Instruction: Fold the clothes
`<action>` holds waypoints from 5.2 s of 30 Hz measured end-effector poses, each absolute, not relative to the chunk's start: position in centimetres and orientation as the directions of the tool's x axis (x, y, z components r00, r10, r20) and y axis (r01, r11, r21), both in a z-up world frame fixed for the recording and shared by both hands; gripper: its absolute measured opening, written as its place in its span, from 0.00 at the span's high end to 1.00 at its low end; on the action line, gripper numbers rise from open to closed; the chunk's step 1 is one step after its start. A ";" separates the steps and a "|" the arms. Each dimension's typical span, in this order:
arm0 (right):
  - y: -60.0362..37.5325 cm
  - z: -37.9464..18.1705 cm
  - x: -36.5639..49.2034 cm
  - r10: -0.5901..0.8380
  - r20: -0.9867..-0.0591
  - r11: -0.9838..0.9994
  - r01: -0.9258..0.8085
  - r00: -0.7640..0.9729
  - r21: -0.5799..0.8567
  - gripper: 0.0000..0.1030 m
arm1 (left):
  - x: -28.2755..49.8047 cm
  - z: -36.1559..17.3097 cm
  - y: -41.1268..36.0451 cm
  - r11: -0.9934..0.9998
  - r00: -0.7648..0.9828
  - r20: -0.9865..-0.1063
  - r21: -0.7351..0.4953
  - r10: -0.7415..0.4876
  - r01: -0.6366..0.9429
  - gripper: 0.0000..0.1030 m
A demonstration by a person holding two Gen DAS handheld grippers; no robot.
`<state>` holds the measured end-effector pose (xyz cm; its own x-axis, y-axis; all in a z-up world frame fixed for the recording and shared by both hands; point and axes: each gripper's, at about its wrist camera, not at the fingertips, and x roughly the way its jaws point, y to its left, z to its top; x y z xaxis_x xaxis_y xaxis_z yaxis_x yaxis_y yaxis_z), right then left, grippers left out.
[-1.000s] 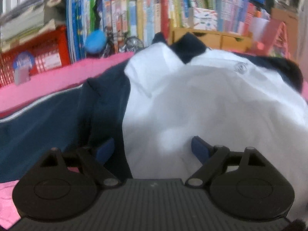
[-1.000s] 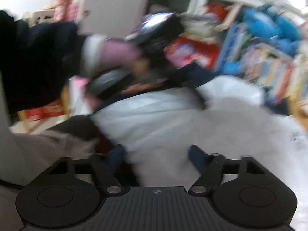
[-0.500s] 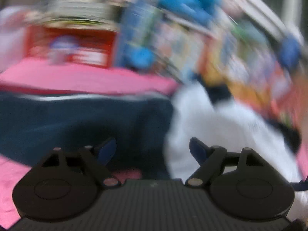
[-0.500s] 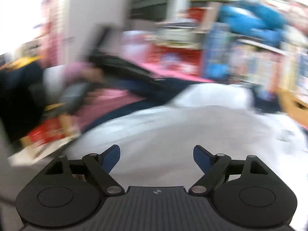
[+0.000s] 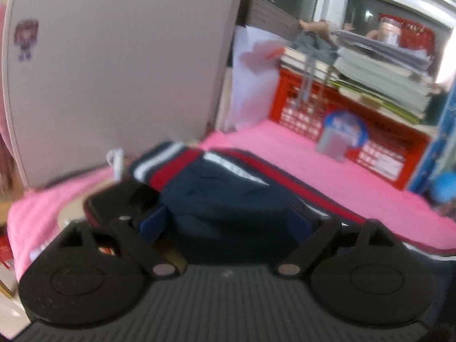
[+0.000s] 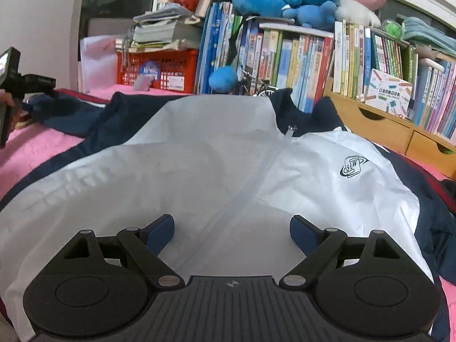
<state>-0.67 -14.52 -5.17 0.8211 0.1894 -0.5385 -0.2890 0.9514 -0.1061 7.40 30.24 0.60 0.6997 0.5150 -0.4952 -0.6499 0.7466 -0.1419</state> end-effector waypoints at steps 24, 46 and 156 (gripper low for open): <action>-14.5 -1.2 0.1 0.213 -0.563 0.930 -0.342 0.799 -0.134 0.06 | 14.0 6.1 33.1 0.806 0.717 -0.428 0.048 0.550 -0.589 0.85; -15.8 -5.8 5.7 0.235 -0.648 0.958 -0.286 0.725 0.027 0.00 | 13.7 3.0 36.0 0.790 0.732 -0.449 -0.086 0.513 -0.607 0.55; -24.1 -4.9 31.4 -0.095 -0.626 0.984 -0.023 0.774 -0.178 0.90 | 30.1 -2.1 -3.0 0.860 0.785 -0.585 0.278 -0.201 0.427 0.63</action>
<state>31.36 -24.06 -4.86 0.7743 -0.0949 -0.6257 -0.0230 0.9838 -0.1777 30.13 -2.99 -2.11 0.7854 -0.2010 -0.5854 0.4272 0.8605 0.2777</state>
